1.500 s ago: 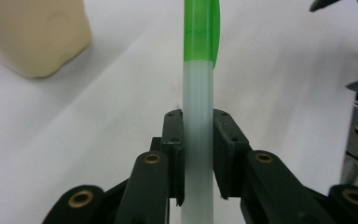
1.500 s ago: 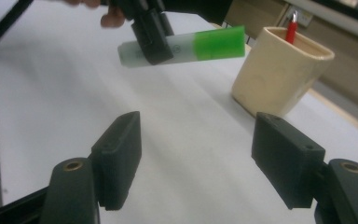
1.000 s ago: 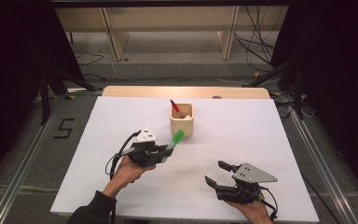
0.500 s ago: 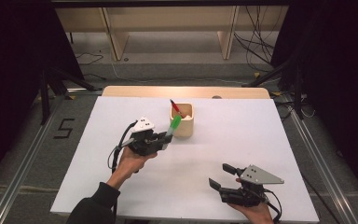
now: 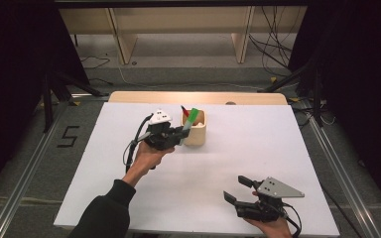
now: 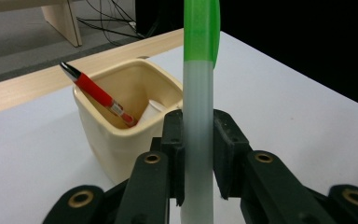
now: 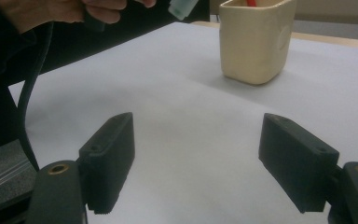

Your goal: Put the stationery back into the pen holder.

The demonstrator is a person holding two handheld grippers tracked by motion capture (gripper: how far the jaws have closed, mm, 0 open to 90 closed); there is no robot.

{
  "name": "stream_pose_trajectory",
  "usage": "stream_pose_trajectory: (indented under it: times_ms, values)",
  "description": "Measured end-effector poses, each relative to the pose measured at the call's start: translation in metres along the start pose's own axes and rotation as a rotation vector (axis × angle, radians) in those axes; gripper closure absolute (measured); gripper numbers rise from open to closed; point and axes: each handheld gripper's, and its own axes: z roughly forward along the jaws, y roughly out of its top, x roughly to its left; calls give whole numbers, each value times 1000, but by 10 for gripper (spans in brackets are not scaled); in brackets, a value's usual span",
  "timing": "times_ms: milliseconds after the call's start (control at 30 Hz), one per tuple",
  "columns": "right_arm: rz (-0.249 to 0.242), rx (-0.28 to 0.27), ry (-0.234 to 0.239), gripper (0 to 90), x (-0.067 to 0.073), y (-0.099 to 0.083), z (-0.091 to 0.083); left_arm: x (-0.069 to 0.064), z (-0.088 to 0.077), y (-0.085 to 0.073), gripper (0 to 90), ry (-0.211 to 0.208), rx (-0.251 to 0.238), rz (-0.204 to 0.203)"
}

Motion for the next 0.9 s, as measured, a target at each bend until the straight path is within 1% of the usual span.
stream_pose_trajectory:
  times_ms: [167, 200, 233, 267, 367, 500, 533, 567, 700, 767, 900]
  values:
    - [-4, -3, 5, 277, 1, 0, -1, 6, 11, 13, 763, 16, -16, -19]
    - [-4, -2, 4, 276, 1, 0, -1, 7, 13, 16, 763, 17, -21, -29]
    - [-4, -1, 5, 276, 1, 0, -1, 8, 16, 18, 762, 21, -18, -33]
    - [-3, -1, 5, 277, 1, 0, -1, 8, 18, 19, 763, 31, -16, -26]
    - [-7, -4, 8, 277, 2, 0, -2, 10, 25, 24, 762, 38, -18, -31]
    - [-7, -1, 14, 277, 3, 0, -1, 11, 35, 28, 763, 52, -6, -11]
    - [-8, -3, 15, 277, 3, 1, -1, 12, 37, 29, 762, 53, -13, -16]
    - [-10, -4, 16, 277, 4, 1, -1, 13, 39, 30, 762, 52, -15, -23]
    - [-9, -3, 17, 277, 3, 1, -1, 14, 45, 34, 762, 60, -17, -15]
    - [-10, -3, 17, 277, 3, 1, -1, 14, 46, 36, 762, 60, -20, -21]
    - [-12, -4, 23, 277, 4, 0, 0, 13, 50, 39, 762, 67, -18, -3]
